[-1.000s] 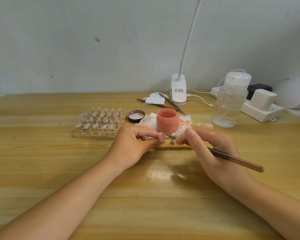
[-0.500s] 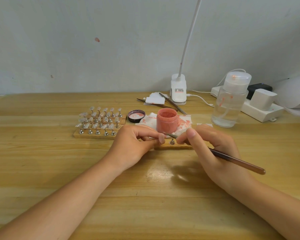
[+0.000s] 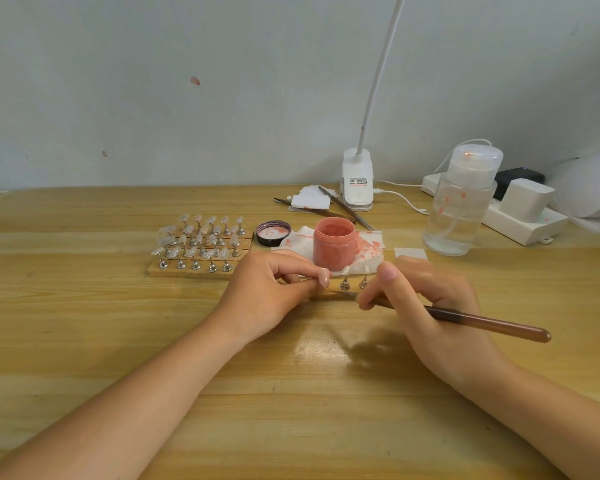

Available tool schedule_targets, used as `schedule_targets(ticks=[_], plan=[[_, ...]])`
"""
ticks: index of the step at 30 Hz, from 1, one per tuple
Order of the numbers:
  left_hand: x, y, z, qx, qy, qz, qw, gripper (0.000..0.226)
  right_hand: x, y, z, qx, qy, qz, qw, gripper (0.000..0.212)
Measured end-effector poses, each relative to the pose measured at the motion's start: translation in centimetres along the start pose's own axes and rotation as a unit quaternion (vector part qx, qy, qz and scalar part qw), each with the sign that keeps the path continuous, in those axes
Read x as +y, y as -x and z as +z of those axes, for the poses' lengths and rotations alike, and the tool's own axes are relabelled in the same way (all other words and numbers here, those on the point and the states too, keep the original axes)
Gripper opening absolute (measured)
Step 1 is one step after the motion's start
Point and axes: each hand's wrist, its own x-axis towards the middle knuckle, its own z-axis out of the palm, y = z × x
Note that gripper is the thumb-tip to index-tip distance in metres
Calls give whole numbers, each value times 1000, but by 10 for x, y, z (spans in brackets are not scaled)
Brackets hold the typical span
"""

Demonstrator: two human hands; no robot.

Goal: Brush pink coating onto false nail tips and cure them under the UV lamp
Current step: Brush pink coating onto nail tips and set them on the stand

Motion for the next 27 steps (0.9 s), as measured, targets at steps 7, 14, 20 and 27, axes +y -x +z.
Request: schedule_targets(ticks=[7,14,20,27], plan=[[0,0,0,7,-14,-14,1000,22,1,0,1,-8,21,-3,1000,37],[3,2,0,5,-14,-17,1000,19,0,-2,1,-4,43,-13,999,33],[3,2,1,8,-13,-20,1000,16,-1,-3,2,-2,62,-32,998,32],[3,2,1,9,-20,-19,1000,18,1,-2,1,-6,61,-38,997,35]])
